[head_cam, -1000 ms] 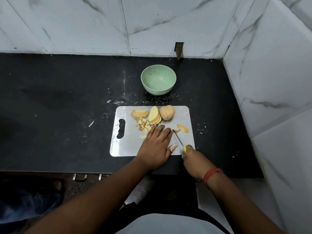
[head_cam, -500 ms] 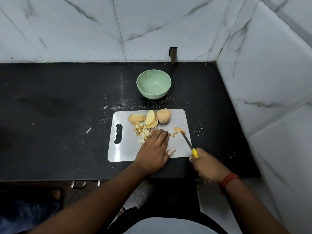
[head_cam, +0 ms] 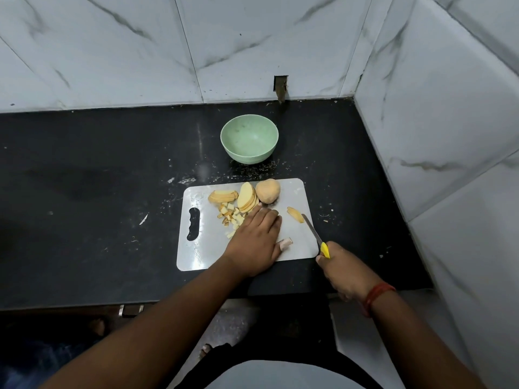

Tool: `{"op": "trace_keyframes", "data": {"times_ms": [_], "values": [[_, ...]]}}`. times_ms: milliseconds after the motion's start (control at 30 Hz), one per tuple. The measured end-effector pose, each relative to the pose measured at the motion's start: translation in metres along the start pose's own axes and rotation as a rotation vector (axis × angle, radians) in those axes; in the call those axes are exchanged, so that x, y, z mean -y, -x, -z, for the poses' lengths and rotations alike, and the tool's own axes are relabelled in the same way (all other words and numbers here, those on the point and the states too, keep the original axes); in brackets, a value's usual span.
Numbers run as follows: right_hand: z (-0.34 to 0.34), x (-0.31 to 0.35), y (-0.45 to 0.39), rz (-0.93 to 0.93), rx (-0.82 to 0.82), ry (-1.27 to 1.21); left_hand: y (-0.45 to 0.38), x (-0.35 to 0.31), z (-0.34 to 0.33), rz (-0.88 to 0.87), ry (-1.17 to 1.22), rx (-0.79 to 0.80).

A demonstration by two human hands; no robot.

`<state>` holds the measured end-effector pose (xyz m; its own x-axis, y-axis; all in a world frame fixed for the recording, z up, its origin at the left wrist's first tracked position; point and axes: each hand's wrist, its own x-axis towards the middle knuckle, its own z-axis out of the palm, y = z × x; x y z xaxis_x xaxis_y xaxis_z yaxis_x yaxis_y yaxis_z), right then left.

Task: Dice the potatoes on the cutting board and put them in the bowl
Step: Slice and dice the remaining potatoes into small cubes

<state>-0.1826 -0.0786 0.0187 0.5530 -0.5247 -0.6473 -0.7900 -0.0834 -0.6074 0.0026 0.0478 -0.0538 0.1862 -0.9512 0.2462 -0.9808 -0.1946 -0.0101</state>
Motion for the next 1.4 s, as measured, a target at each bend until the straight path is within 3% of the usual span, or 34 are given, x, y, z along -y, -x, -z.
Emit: {"op": "trace_keyframes", "data": {"times_ms": [167, 300, 1400], "values": [[-0.002, 0.004, -0.007, 0.011, -0.048, 0.165, -0.012, -0.012, 0.001, -0.114, 0.033, 0.059], [-0.001, 0.008, -0.011, -0.01, -0.08, 0.253, -0.019, -0.018, -0.002, -0.096, 0.0, 0.111], [-0.029, 0.01, -0.005, 0.09, -0.025, 0.47, 0.012, -0.009, -0.006, 0.036, 0.083, -0.008]]}}
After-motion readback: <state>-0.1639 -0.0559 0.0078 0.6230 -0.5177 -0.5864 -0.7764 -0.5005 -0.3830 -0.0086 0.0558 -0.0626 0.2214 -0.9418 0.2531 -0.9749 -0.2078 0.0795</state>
